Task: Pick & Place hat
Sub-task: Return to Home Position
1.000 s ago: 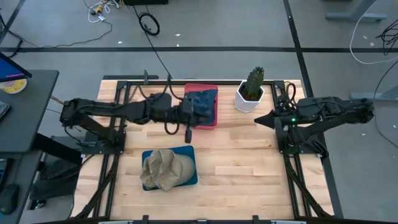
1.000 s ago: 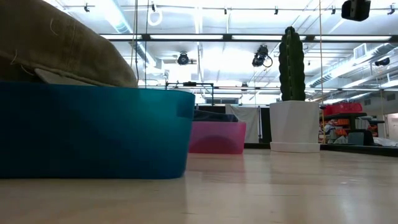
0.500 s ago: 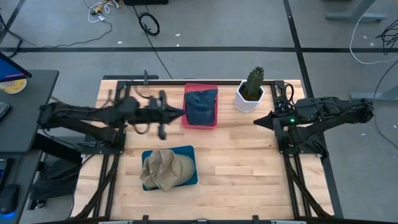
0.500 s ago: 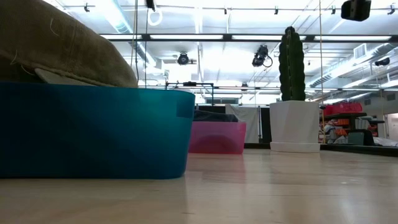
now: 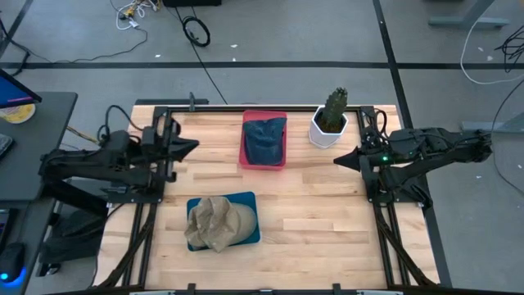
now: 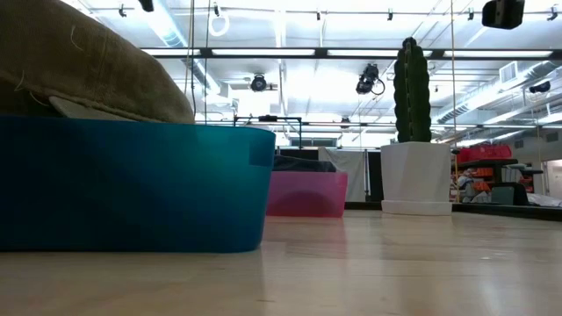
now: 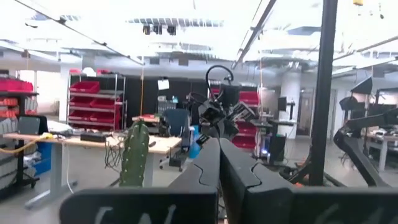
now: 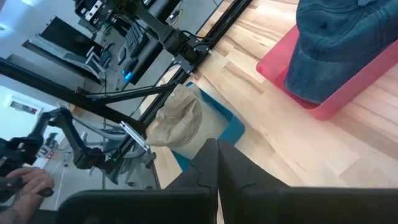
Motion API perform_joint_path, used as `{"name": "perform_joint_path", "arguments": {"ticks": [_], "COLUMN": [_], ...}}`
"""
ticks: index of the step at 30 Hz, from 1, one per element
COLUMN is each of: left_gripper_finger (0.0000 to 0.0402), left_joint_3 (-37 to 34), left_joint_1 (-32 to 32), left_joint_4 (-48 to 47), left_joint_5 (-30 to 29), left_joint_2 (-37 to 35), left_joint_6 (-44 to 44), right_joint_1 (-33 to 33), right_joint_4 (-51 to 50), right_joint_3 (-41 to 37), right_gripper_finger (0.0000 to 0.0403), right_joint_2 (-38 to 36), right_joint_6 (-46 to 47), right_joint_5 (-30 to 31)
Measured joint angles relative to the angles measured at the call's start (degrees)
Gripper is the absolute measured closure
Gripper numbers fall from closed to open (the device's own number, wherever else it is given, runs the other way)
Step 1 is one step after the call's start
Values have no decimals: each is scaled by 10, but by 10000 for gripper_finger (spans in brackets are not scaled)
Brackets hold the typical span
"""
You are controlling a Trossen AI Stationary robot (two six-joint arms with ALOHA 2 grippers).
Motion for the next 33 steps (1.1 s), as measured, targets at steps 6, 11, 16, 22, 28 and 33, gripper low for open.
{"name": "perform_joint_path", "arguments": {"ticks": [6,11,16,22,28,33], "left_gripper_finger": [399,399,399,399,399,399], "left_joint_3": [-42,-93,-139,-178,-209,-208], "left_joint_1": [0,0,0,0,0,0], "left_joint_4": [-36,-44,-44,-43,-38,-59], "left_joint_5": [-1,-4,-4,-4,-4,-4], "left_joint_2": [-87,-153,-212,-269,-300,-299], "left_joint_6": [2,-12,-23,-22,-22,-14], "right_joint_1": [0,0,0,0,0,0], "right_joint_4": [1,1,1,1,1,0], "right_joint_3": [0,0,0,0,0,0], "right_gripper_finger": [400,396,400,399,401,401], "right_joint_2": [0,0,0,0,1,4], "right_joint_6": [12,26,40,51,51,52], "right_joint_5": [0,1,2,7,9,21]}}
